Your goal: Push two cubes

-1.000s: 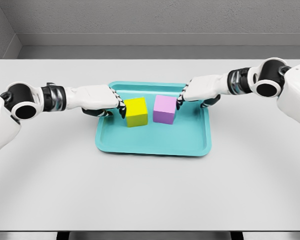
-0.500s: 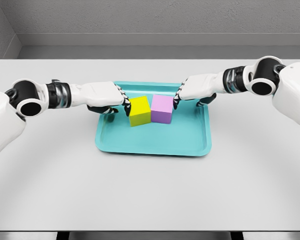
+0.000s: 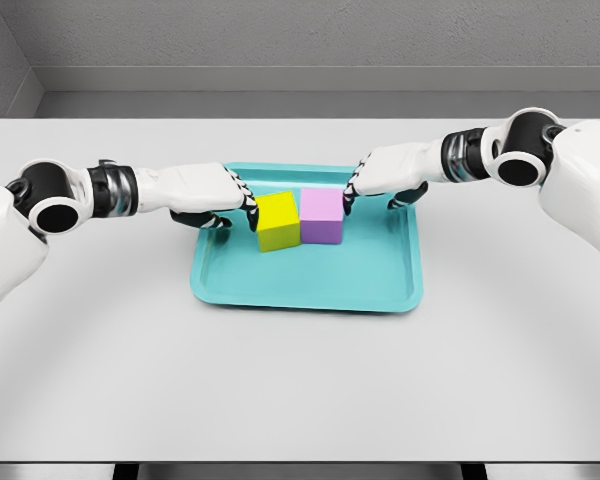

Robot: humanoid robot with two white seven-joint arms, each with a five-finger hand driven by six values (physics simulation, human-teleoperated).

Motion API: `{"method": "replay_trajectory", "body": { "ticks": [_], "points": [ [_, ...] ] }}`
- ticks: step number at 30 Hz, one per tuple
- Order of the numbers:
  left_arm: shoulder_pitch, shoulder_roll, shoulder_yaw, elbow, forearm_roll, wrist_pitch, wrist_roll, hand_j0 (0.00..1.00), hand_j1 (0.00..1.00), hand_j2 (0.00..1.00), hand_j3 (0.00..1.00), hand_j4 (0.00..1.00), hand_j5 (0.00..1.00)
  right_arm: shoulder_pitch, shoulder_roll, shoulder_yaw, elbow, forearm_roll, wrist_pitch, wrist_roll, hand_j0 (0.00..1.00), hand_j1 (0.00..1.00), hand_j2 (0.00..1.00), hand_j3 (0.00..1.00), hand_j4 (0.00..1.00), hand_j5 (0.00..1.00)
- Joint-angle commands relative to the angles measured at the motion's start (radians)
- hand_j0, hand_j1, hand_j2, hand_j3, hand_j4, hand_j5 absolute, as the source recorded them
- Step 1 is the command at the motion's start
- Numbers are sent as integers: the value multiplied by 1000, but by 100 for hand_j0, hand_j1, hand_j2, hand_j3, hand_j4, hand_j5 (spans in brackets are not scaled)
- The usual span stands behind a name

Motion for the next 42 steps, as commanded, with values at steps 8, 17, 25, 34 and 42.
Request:
{"method": "replay_trajectory", "body": {
  "ticks": [8, 17, 25, 34, 42],
  "points": [
    [-2, 2, -1, 1, -11, -5, -2, 60, 60, 60, 60, 60, 60, 2, -35, 0, 9, 1, 2, 0, 72, 72, 72, 72, 72, 72],
    [-3, 10, 2, 15, -8, -5, -2, 60, 60, 60, 60, 60, 60, -2, 1, -3, 35, 1, 2, 0, 72, 72, 72, 72, 72, 72],
    [-5, 23, 4, 18, -6, -5, -2, 60, 60, 60, 60, 60, 60, -9, 18, -3, 36, 2, 2, 0, 72, 72, 72, 72, 72, 72],
    [-6, 23, 7, 23, -3, -5, -2, 60, 60, 60, 60, 60, 60, -21, 37, -3, 36, 2, 2, 0, 72, 72, 72, 72, 72, 72],
    [-6, 33, 10, 27, -2, -5, -2, 60, 60, 60, 60, 60, 60, -21, 39, -3, 26, 2, 2, 0, 72, 72, 72, 72, 72, 72]
  ]
}}
